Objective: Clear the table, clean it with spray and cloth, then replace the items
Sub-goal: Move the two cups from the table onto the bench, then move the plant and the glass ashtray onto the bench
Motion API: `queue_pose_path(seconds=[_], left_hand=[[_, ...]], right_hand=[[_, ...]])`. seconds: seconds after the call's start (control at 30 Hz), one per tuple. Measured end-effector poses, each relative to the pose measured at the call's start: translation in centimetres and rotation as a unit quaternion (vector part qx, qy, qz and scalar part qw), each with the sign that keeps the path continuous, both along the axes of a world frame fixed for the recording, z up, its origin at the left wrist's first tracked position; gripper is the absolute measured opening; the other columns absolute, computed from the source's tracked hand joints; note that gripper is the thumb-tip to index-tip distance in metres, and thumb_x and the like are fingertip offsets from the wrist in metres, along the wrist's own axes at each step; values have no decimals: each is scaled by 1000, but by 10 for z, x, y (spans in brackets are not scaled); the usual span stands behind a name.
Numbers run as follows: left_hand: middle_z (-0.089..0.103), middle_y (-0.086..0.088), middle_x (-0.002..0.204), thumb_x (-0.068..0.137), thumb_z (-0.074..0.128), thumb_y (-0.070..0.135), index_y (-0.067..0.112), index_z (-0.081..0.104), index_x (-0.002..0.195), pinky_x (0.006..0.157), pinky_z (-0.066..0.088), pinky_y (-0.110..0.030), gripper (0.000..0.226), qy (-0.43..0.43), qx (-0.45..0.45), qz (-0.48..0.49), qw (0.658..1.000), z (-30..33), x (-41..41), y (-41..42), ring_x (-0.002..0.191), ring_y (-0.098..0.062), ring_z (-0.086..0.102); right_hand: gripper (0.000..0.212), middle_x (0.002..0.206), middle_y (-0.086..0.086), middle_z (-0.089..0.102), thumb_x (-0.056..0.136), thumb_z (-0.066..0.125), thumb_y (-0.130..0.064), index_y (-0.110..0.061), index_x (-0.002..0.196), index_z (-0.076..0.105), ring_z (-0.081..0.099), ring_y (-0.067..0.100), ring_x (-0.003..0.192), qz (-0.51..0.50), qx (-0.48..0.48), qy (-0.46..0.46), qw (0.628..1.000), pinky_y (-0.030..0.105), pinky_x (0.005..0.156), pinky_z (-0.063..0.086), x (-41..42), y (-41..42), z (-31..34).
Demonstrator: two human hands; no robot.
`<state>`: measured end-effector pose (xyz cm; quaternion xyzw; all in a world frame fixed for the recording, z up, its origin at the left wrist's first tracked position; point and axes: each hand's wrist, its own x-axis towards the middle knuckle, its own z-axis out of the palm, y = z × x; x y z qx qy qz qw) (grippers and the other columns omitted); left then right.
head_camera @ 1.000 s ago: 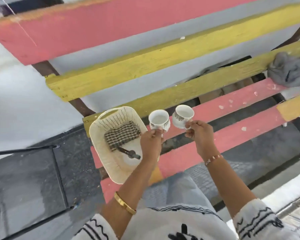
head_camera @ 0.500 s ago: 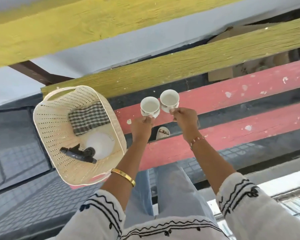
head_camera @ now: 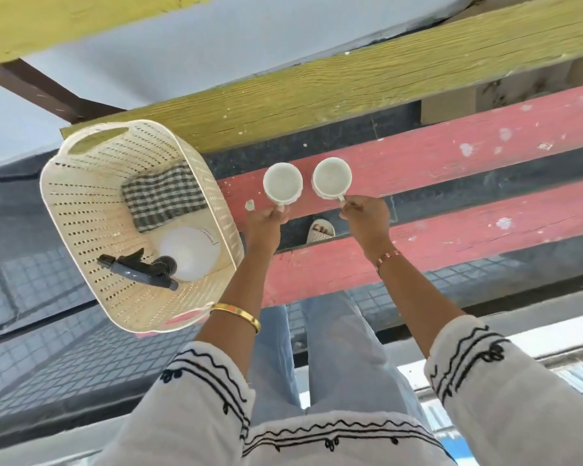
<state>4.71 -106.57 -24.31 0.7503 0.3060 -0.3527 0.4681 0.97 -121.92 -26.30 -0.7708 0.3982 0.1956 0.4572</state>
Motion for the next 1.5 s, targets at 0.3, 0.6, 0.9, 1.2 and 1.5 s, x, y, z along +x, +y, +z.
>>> queue_pose_path(seconds=[0.3, 0.6, 0.9, 1.2, 1.5], left_hand=[[65, -3, 106, 92, 51, 20, 12, 58, 123, 79, 47, -27, 33, 50, 30, 5, 998, 11, 3, 8, 85, -14, 53], [56, 1, 120, 92, 47, 17, 15, 54, 129, 60, 35, -8, 37, -48, -27, -66, 996, 71, -12, 21, 94, -12, 49], [66, -10, 111, 88, 50, 16, 14, 65, 111, 91, 47, -40, 27, -210, -71, -20, 975, 171, -45, 132, 99, -27, 61], [65, -2, 97, 91, 47, 11, 5, 65, 109, 79, 44, -19, 26, -323, -29, 61, 944, 246, -90, 293, 91, -20, 59], [59, -10, 128, 94, 46, 13, 6, 59, 121, 93, 36, -20, 31, -383, 41, 142, 912, 277, -142, 414, 118, -21, 53]], right_hand=[[18, 61, -4, 51, 85, 55, -3, 0, 97, 68, 41, 7, 55, -8, -3, 17, 1000, 17, 48, 30, -6, 16, 8], [42, 131, 9, 56, 93, 46, -9, -6, 135, 46, 54, 20, 112, -40, -47, -22, 998, 15, 72, 35, -10, 58, 79], [36, 126, 10, 59, 96, 43, -17, -4, 129, 51, 50, 27, 119, -24, -33, -163, 986, 29, 96, 34, -30, 175, 180], [43, 143, 9, 47, 97, 44, -19, -7, 138, 45, 41, 22, 133, 114, -17, -283, 952, 25, 106, 26, -49, 328, 252], [42, 144, 9, 45, 97, 45, -21, -6, 137, 45, 39, 22, 135, 241, 32, -331, 912, 29, 111, 26, -73, 452, 283]])
